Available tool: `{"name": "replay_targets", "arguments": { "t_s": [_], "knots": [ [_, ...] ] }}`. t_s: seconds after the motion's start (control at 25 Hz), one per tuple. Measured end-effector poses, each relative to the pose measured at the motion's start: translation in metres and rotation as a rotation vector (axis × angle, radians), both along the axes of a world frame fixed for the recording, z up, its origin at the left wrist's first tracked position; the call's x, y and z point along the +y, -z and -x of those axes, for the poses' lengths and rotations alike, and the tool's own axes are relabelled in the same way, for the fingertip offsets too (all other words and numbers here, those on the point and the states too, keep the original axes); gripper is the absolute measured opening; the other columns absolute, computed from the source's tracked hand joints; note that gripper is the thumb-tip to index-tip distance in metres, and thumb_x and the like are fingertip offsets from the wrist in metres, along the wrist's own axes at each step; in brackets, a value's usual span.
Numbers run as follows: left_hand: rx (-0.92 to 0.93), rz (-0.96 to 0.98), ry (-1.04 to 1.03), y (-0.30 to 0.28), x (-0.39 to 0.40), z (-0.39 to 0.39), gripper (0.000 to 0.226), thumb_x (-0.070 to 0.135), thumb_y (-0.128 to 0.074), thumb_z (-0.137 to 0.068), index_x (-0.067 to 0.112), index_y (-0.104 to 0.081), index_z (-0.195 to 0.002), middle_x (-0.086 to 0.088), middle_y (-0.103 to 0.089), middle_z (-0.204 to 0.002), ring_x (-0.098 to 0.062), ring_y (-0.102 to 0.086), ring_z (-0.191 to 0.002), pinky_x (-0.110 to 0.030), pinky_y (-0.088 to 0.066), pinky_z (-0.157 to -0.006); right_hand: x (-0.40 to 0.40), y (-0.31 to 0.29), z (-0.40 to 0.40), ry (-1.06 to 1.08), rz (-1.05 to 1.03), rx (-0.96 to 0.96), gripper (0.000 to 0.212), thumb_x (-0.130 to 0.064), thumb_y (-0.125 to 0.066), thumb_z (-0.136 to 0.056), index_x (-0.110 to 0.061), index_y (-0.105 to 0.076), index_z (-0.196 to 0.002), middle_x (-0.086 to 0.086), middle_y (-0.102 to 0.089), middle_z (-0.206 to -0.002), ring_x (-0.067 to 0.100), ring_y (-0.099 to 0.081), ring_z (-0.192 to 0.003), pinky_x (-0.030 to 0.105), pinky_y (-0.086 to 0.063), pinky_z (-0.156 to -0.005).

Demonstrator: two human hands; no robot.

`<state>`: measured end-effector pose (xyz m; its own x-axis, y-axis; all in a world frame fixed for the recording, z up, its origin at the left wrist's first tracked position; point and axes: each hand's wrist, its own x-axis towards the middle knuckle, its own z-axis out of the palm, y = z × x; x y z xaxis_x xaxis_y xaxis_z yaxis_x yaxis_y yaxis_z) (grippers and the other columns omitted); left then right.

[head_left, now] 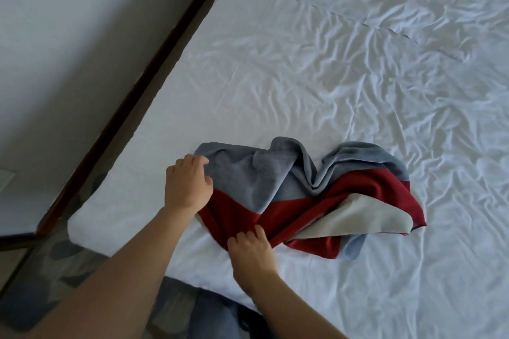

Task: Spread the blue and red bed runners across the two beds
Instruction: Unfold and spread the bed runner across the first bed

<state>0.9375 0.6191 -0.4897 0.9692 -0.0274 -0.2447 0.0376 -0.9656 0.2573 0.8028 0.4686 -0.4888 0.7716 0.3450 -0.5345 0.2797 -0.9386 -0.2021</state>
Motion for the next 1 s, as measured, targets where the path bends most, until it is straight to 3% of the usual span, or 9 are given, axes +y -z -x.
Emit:
{"name": "replay_targets", "arguments": {
  "t_s": [0.08,0.16,0.28,0.44,0.6,0.72,0.8,0.92,1.0],
  "knots": [
    [0.013,0.003,0.051,0.009,-0.001,0.007,0.033,0.021,-0.061,-0.091,0.018,-0.058,-0.124,-0.004,-0.061,-0.126,-0.026,-0.057,-0.112,-0.040,-0.042,-0.096,0.015,0.000,0.011,-0.070,-0.022,0.071,0.020,-0.008,-0.060,-0.082,-0.010,-0.064,-0.101,0.012,-0.067,-0.098,0.033,-0.062,-0.092,0.047,-0.032,-0.113],
    [0.009,0.009,0.089,0.018,0.001,0.003,0.032,0.022,-0.062,-0.090,0.017,-0.059,-0.122,-0.004,-0.061,-0.125,-0.027,-0.057,-0.111,-0.040,-0.042,-0.095,0.020,-0.003,-0.001,-0.049,-0.101,-0.082,0.009,-0.015,-0.066,-0.074,-0.017,-0.064,-0.082,0.003,-0.064,-0.078,0.024,-0.060,-0.071,0.041,-0.049,-0.094],
    [0.030,0.010,0.065,0.030,0.005,-0.022,0.033,0.025,-0.059,-0.091,0.016,-0.059,-0.123,-0.007,-0.061,-0.125,-0.029,-0.056,-0.111,-0.041,-0.041,-0.094,0.009,-0.007,-0.061,0.099,-0.256,-0.381,0.006,-0.020,-0.060,-0.081,-0.019,-0.060,-0.076,0.000,-0.058,-0.073,0.022,-0.055,-0.067,0.037,-0.048,-0.078],
    [0.056,0.019,0.102,0.047,0.005,-0.070,0.034,0.032,-0.052,-0.095,0.019,-0.057,-0.126,-0.003,-0.060,-0.126,-0.025,-0.055,-0.114,-0.040,-0.041,-0.097,-0.030,-0.005,-0.165,0.255,-0.063,-0.453,0.020,-0.018,-0.045,-0.094,-0.013,-0.065,-0.090,0.004,-0.063,-0.086,0.026,-0.059,-0.083,0.040,-0.043,-0.090],
    [0.108,0.025,0.283,0.068,-0.015,-0.119,0.043,0.040,-0.053,-0.093,0.021,-0.054,-0.132,0.000,-0.060,-0.129,-0.024,-0.054,-0.117,-0.040,-0.037,-0.103,-0.059,0.018,-0.216,0.283,0.087,-0.303,0.024,-0.024,-0.043,-0.099,-0.017,-0.063,-0.108,0.003,-0.062,-0.108,0.026,-0.058,-0.103,0.041,-0.032,-0.109],
    [0.249,-0.021,0.556,0.077,-0.044,-0.143,0.024,0.036,-0.053,-0.092,0.027,-0.062,-0.112,0.006,-0.066,-0.100,-0.020,-0.061,-0.096,-0.038,-0.034,-0.101,-0.068,0.040,-0.237,0.265,0.180,-0.221,0.026,-0.025,-0.039,-0.100,-0.018,-0.061,-0.112,0.003,-0.061,-0.114,0.025,-0.055,-0.110,0.043,-0.024,-0.116],
    [0.167,-0.041,0.605,0.077,-0.051,-0.154,0.014,0.022,-0.048,-0.092,0.024,-0.061,-0.088,0.007,-0.060,-0.077,-0.019,-0.059,-0.076,-0.035,-0.036,-0.092,-0.071,0.046,-0.244,0.269,0.229,-0.162,0.027,-0.027,-0.040,-0.100,-0.017,-0.061,-0.113,0.003,-0.061,-0.115,0.026,-0.054,-0.113,0.046,-0.021,-0.119],
    [-0.039,0.002,0.485,0.070,-0.045,-0.173,0.013,0.015,-0.051,-0.094,0.020,-0.057,-0.084,0.004,-0.059,-0.076,-0.018,-0.055,-0.069,-0.034,-0.039,-0.083,-0.079,0.043,-0.256,0.313,0.266,-0.083,0.019,-0.032,-0.048,-0.097,-0.020,-0.059,-0.106,0.002,-0.064,-0.104,0.026,-0.057,-0.107,0.046,-0.021,-0.117],
    [-0.087,0.029,0.441,0.066,-0.033,-0.186,0.012,0.016,-0.053,-0.095,0.019,-0.057,-0.084,0.004,-0.059,-0.077,-0.018,-0.055,-0.069,-0.035,-0.040,-0.082,-0.083,0.035,-0.261,0.329,0.276,-0.049,0.005,-0.021,-0.050,-0.093,-0.022,-0.054,-0.092,0.001,-0.066,-0.093,0.025,-0.060,-0.097,0.041,-0.027,-0.111]
  ]
}}
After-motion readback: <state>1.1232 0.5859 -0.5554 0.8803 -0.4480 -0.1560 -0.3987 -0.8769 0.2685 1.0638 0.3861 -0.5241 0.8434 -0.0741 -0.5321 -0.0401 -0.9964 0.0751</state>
